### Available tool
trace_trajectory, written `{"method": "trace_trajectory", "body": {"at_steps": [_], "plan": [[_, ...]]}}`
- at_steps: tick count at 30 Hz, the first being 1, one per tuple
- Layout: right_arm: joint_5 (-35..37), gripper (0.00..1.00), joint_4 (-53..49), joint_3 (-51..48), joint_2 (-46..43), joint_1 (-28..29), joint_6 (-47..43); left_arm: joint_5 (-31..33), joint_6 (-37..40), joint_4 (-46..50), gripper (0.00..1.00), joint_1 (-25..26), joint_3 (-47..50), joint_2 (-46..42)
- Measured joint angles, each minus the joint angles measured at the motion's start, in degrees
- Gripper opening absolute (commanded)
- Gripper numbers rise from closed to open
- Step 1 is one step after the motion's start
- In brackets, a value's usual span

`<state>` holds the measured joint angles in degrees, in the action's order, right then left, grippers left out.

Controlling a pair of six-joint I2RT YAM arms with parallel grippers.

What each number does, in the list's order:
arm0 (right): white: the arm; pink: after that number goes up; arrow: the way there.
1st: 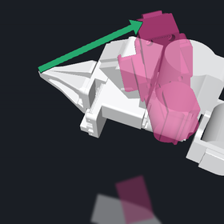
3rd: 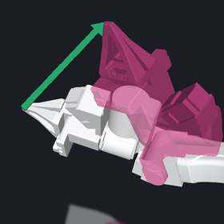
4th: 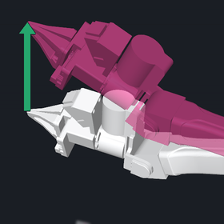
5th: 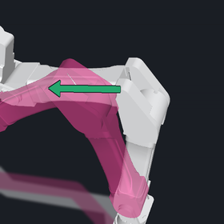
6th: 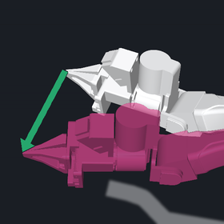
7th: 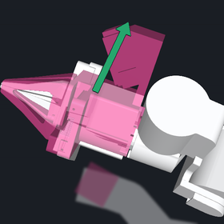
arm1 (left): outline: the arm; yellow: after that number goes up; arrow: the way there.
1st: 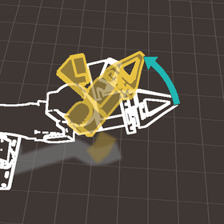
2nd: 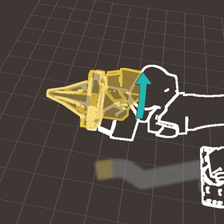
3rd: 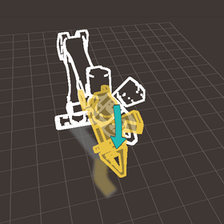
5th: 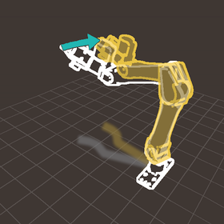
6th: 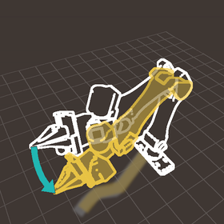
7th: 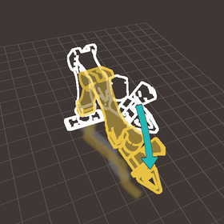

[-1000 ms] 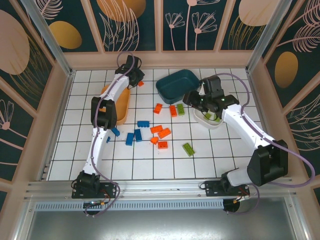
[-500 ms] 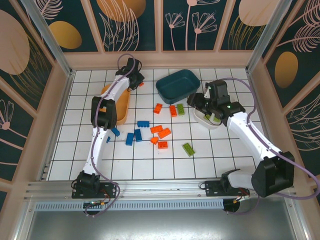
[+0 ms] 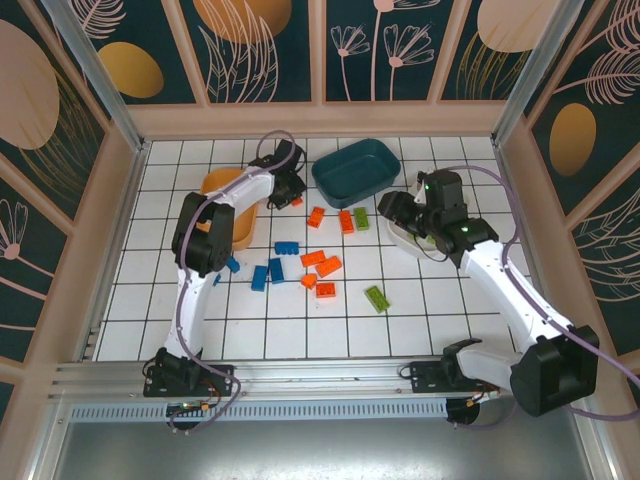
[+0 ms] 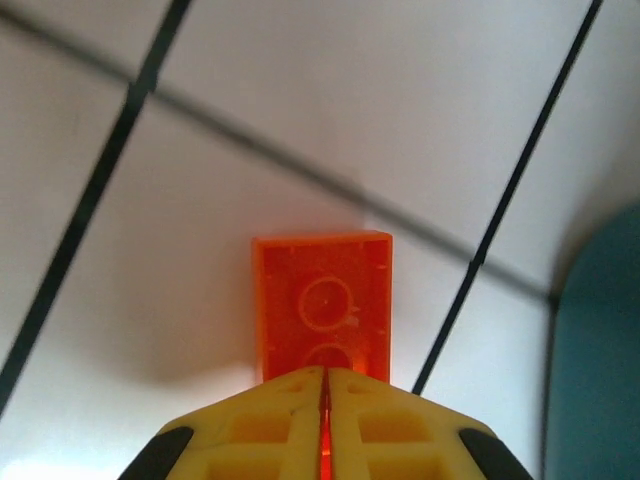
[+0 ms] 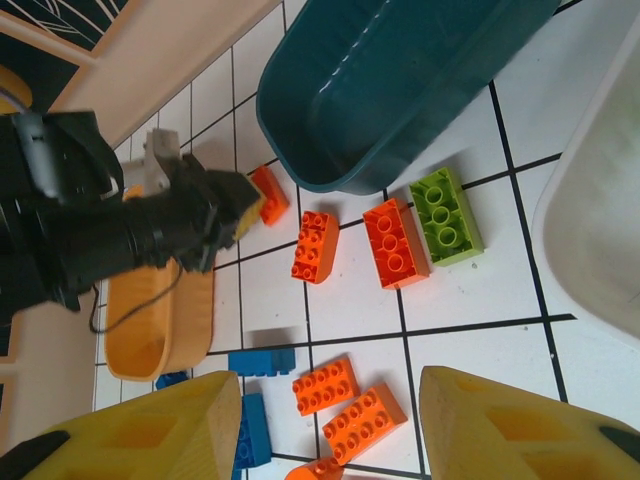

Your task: Sort the legos into containers by color

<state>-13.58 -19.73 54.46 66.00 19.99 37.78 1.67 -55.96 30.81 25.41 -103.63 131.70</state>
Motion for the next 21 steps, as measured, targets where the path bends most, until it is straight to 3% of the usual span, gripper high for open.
{"method": "trace_trajectory", "body": {"at_steps": [5,8,11,21], "plan": [[-0.02,0.5,-0.13,-1.11,-2.23,0.35,0.11,0.61,0.46,-1.16,0.12,3.61,13.05,-8.57],[-0.02,0.5,-0.13,-1.29,-3.1,0.52,0.11,1.2,1.49,-2.49,0.36,5.31,19.76,-13.25],[-0.26,0.5,-0.17,-1.77,-3.76,1.09,0.09,1.7,2.86,-1.86,0.44,6.03,24.04,-17.62],[-1.79,0.5,-0.13,-2.4,-3.19,3.02,-0.35,4.02,5.6,0.52,0.51,5.66,24.02,-22.36]]}}
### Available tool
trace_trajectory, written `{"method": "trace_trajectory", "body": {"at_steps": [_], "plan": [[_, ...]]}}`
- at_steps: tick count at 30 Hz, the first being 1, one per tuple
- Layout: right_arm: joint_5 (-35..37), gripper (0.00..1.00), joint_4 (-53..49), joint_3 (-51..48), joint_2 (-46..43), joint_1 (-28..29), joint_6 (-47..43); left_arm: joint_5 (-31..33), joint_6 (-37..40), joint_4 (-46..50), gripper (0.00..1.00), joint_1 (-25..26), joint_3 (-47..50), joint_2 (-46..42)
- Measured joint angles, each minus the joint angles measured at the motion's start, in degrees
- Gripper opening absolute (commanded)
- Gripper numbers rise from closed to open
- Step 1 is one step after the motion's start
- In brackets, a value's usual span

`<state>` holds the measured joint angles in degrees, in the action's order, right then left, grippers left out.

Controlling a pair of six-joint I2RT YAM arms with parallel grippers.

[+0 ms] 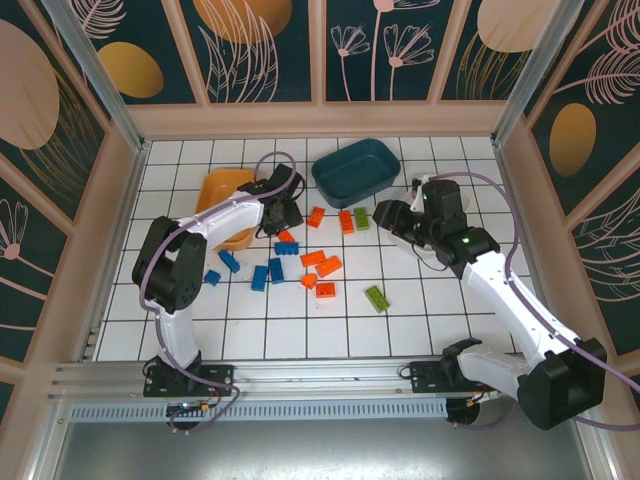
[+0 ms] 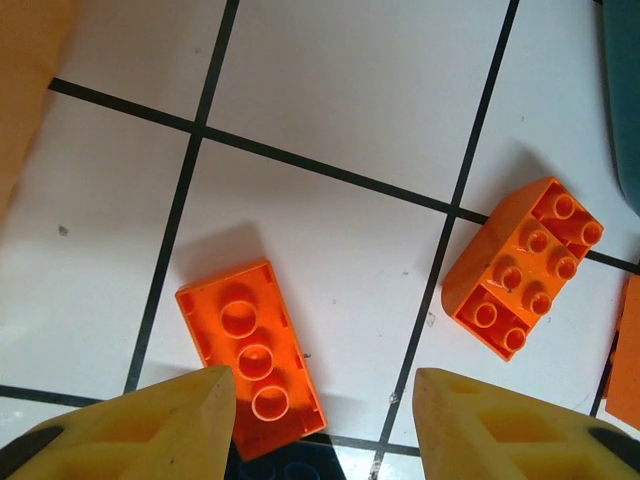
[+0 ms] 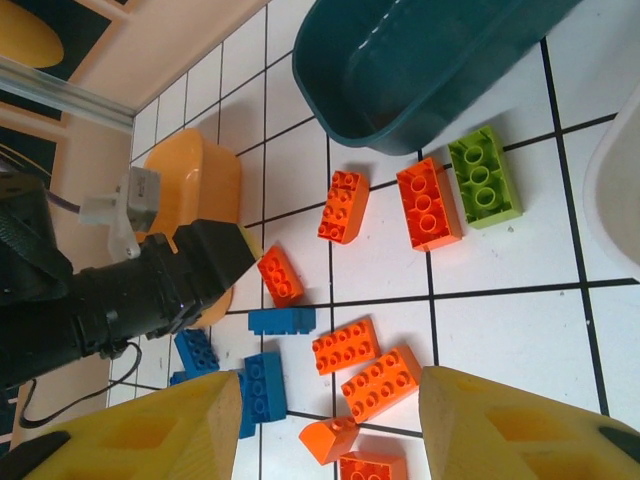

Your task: Sort the legos into containers by color

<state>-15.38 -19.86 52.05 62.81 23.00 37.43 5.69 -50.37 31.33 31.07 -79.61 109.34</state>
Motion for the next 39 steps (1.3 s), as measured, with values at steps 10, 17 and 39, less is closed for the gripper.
{"method": "trace_trajectory", "body": {"at_steps": [10,17,39], "plan": [[-1.27,0.51,0.2,-1.9,0.28,0.04,0.0,0.28,-2.45,0.55,0.55,0.0,4.57,-1.46],[-1.27,0.51,0.22,-4.98,-2.91,0.04,0.07,-0.98,-4.02,0.31,0.56,0.0,2.25,3.54],[-1.2,0.51,0.44,-6.73,-5.44,0.11,1.55,-0.9,1.77,6.97,0.35,-1.18,-6.47,10.54]]}}
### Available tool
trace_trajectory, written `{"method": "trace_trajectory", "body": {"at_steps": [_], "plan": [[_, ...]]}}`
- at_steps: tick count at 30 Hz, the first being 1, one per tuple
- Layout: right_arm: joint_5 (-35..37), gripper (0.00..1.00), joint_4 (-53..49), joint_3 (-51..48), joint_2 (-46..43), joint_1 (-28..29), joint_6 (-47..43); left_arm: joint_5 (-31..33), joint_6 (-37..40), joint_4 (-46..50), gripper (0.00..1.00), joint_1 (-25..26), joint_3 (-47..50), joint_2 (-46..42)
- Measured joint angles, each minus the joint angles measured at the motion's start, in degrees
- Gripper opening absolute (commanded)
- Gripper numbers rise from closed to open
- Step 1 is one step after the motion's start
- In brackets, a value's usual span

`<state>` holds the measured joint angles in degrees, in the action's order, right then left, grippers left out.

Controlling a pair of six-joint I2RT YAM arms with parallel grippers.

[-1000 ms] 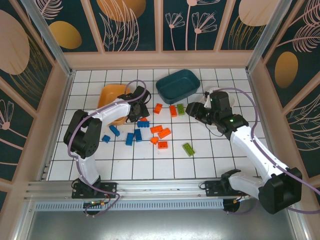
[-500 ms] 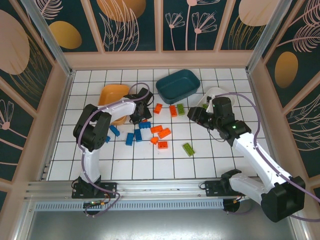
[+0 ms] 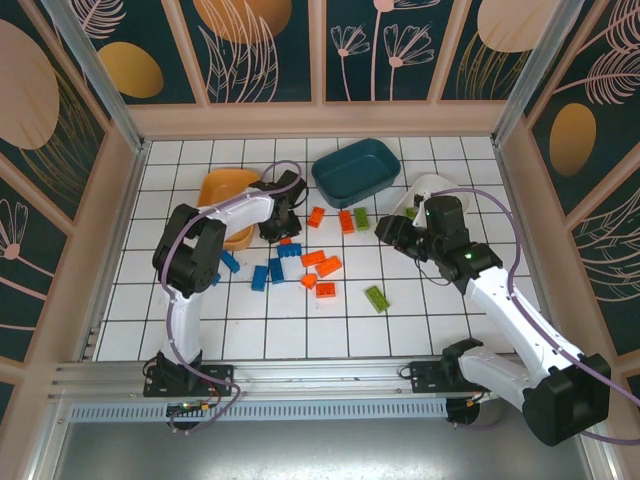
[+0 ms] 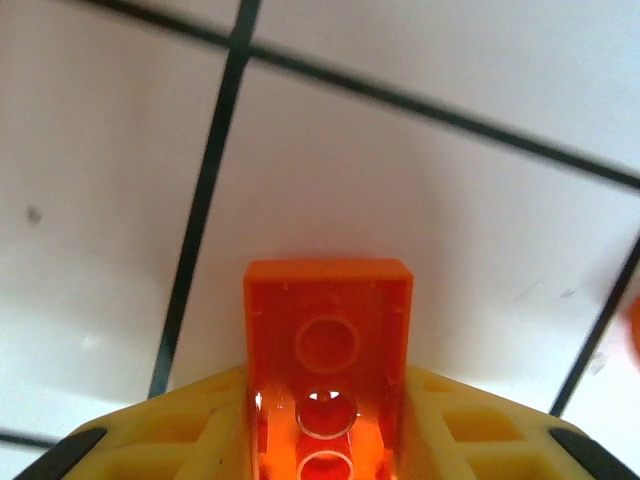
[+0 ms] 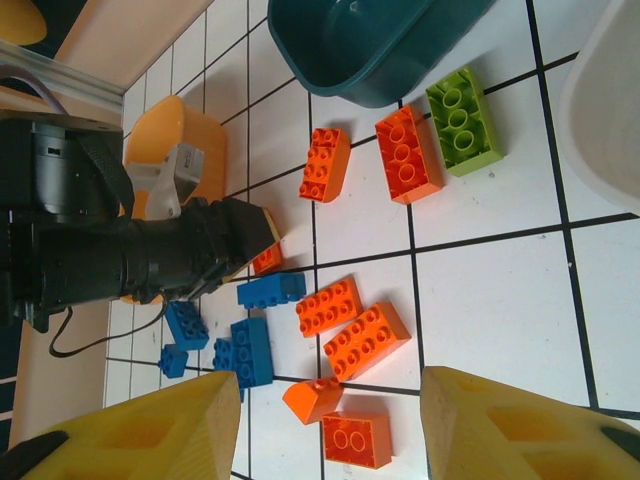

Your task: Sort the legos into containers by color

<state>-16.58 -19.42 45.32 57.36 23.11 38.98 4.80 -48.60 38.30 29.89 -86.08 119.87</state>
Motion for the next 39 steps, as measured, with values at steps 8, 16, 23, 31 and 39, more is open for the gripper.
{"method": "trace_trajectory", "body": {"at_steps": [8,16,23,31,39], "plan": [[-0.02,0.51,1.07,0.07,2.16,0.13,0.42,1.88,5.73,1.6,0.35,-0.33,-8.52,0.92],[-0.07,0.51,1.27,1.84,5.29,0.26,0.42,5.68,10.27,6.27,0.36,-0.55,-11.21,-3.65],[0.0,0.51,-1.84,7.21,14.08,2.64,-0.39,9.88,14.08,7.87,0.37,-5.42,-6.64,-14.29],[3.54,0.53,-9.92,19.39,31.65,10.64,-6.19,12.24,17.35,7.56,0.38,-11.63,3.19,-16.15],[6.95,0.54,-14.78,26.6,42.95,13.38,-10.19,11.52,19.34,4.59,0.54,-13.77,4.02,-10.58]]}}
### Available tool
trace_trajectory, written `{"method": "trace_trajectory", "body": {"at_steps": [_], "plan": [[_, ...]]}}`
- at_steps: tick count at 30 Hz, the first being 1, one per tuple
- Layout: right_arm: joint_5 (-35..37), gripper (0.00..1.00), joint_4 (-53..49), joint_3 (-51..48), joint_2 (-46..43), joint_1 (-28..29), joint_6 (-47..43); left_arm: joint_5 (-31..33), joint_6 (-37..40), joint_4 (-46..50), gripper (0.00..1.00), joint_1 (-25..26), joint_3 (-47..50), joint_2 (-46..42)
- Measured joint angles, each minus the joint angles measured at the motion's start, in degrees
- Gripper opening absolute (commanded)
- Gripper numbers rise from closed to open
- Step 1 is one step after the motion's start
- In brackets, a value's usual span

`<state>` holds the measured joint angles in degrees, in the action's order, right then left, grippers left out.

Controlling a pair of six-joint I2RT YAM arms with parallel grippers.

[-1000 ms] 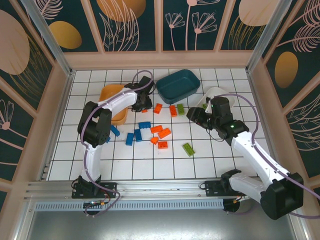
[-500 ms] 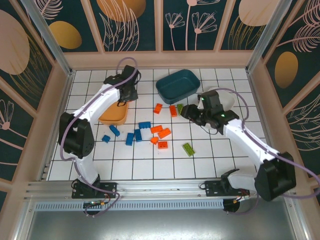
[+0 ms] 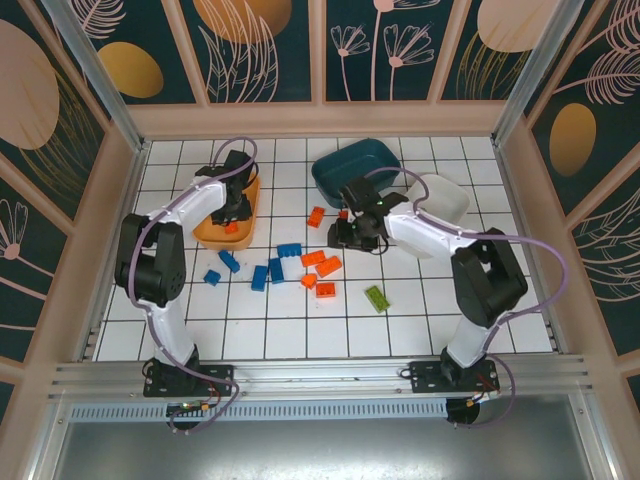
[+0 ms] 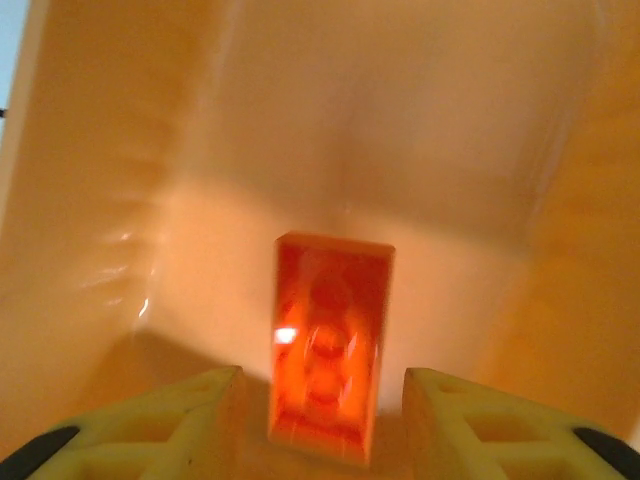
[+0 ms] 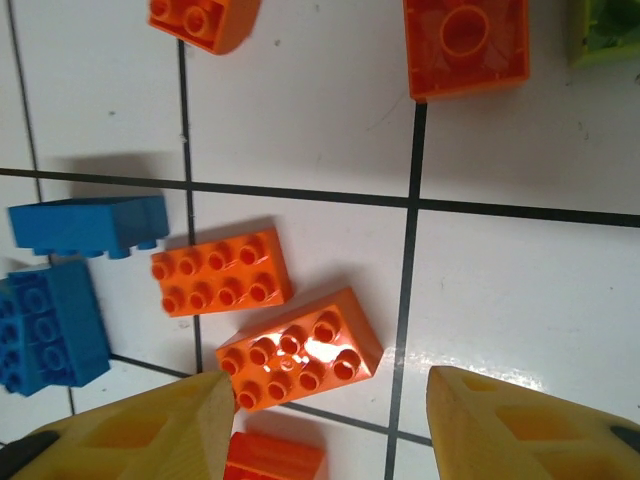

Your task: Sort the legos into containers by color

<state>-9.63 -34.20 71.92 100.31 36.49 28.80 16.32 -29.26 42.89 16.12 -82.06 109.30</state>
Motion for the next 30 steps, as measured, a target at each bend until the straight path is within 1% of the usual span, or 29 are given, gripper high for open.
{"method": "trace_trajectory", "body": {"at_steps": [3,5,9,12,15,17,19,21,25,30], "plan": [[0.15,0.55,-1.29,2.51,2.69,0.31,-0.48,-1.09,0.24,-0.87,0.66,-0.11,0.22,0.96],[0.17,0.55,-1.9,3.89,3.72,1.22,-0.44,-1.33,0.22,-0.94,0.68,-0.11,0.33,0.9],[0.42,0.56,-2.01,3.52,3.13,2.97,0.48,-1.64,0.13,-1.07,0.72,-0.11,0.33,-0.17],[0.55,0.56,-0.68,-0.87,-0.92,2.67,2.56,-2.89,0.13,-0.85,0.74,0.04,-0.17,-3.61],[-0.33,0.56,-0.24,-5.79,-6.88,0.76,4.55,-3.96,0.33,-0.39,0.76,1.01,-3.98,-6.78],[-0.9,0.56,0.04,-8.24,-10.27,-1.11,5.29,-4.96,0.76,-0.57,0.76,2.78,-7.96,-7.37],[-0.94,0.56,0.39,-10.51,-12.87,-3.08,5.97,-6.43,1.25,-1.27,0.76,5.6,-11.69,-6.97],[-0.94,0.56,0.63,-12.22,-14.45,-4.46,6.23,-7.67,1.81,-1.68,0.76,8.55,-14.91,-5.14],[-1.16,0.56,0.83,-15.19,-17.46,-6.84,6.58,-11.1,2.91,-3.67,0.76,13.51,-20.17,3.17],[-1.16,0.55,1.2,-15.96,-21.33,-8.2,7.41,-13.55,3.74,-3.85,0.73,15.5,-20.85,12.2]]}}
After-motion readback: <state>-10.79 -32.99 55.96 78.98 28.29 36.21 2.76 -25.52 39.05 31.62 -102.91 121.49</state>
